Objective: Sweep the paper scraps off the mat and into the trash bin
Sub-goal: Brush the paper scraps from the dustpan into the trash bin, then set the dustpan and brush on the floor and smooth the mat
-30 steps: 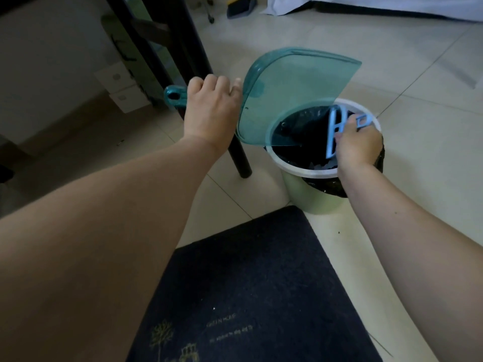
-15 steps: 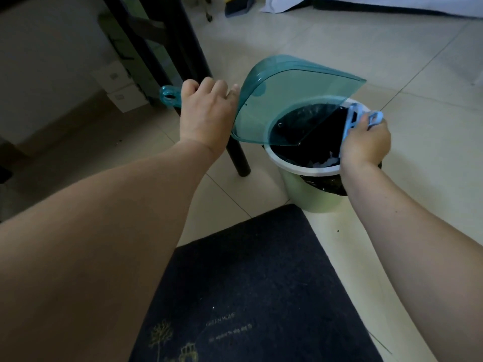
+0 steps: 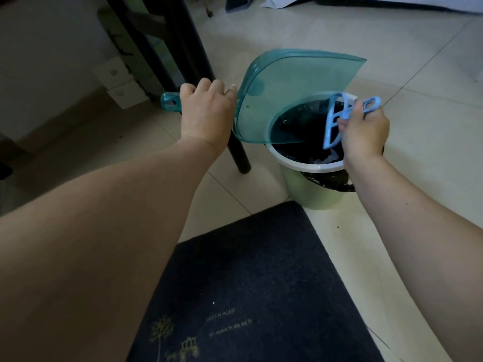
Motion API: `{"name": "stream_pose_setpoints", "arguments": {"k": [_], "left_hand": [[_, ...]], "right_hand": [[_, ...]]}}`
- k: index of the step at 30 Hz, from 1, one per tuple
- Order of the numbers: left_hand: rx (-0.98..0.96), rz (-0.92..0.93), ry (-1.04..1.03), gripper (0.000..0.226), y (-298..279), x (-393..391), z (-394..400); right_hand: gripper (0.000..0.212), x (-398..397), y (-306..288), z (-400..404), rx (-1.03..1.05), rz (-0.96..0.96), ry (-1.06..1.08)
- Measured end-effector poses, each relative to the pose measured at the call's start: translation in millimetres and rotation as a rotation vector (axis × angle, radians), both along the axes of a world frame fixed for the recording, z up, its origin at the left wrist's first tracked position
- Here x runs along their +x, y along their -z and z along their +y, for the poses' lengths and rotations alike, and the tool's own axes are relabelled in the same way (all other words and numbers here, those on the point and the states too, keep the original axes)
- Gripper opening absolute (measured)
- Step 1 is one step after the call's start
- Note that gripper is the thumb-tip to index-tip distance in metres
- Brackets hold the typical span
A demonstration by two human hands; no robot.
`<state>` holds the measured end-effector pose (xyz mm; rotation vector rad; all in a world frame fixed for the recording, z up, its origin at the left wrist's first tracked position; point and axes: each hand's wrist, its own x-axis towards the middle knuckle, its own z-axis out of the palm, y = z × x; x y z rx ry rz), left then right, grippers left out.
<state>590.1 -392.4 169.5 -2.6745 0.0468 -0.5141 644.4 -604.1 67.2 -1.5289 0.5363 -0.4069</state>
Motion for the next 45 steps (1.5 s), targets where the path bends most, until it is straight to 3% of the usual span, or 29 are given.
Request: {"name": "stream_pose_setpoints", "arguments": {"k": [3,8,11,13,17,22,24,27,30,32,36,45], "left_hand": [[-0.05,0.085,-0.099,0.051,3.0,2.7,-4.1],[-0.26,0.153,-0.24,0.02,13.1,4.2,-10.4],[-0.418,0.204,-0.331,0.009,15.8,3.8,-13.9],[-0.53,0.221,-0.371,0.012,16.9,1.2,-14.1],[-0.741,0.256,-0.422,0.016,14.9,-6.9,-20.3],[-1.124,0.293,-0.473,0.024,7.5,-16.5,-40.1],[-1.311,0.305,-0.452,0.033,3.3,-18.2,-46.2],[-1.635,0.375,-0.395,0.017,-7.7,-30.2,-55.6],[-1.809,0.379,-0.518,0.026,-15.8,-41.4,-63.6],[-1.938,0.42,-0.614,0.031,-21.8,-48.3,-69.7],[-2.047,0.592,-0.714,0.034,-31.6,-77.3,-82.7],[-2.228,0.642,-0.741,0.034,-43.1,-144.5,-117.2]], "right_hand": [[0.033,-2.6,-6.4,-1.2,-0.022,0.008,0.078],[0.036,-13.2,-26.2,3.0,-0.035,-0.05,0.14],[0.028,-21.9,-38.7,10.7,-0.124,-0.175,0.123],[0.018,-29.6,-50.9,19.1,-0.223,-0.309,0.017],[0.028,-41.3,-66.7,39.6,-0.617,-0.399,-0.415],[0.032,-57.8,-73.1,55.1,-0.937,-0.27,-0.809],[0.031,-65.4,-83.0,54.9,-1.004,-0.236,-0.842],[0.033,-78.6,-103.0,47.5,-1.064,-0.124,-0.852],[0.046,-95.1,-125.7,39.8,-0.953,-0.035,-0.887],[0.045,-104.8,-139.8,39.8,-0.912,-0.056,-0.786],[0.021,-130.4,-169.0,38.8,-1.017,0.1,-0.565],[0.024,-197.0,-224.4,9.8,-1.435,0.628,-0.939]]}}
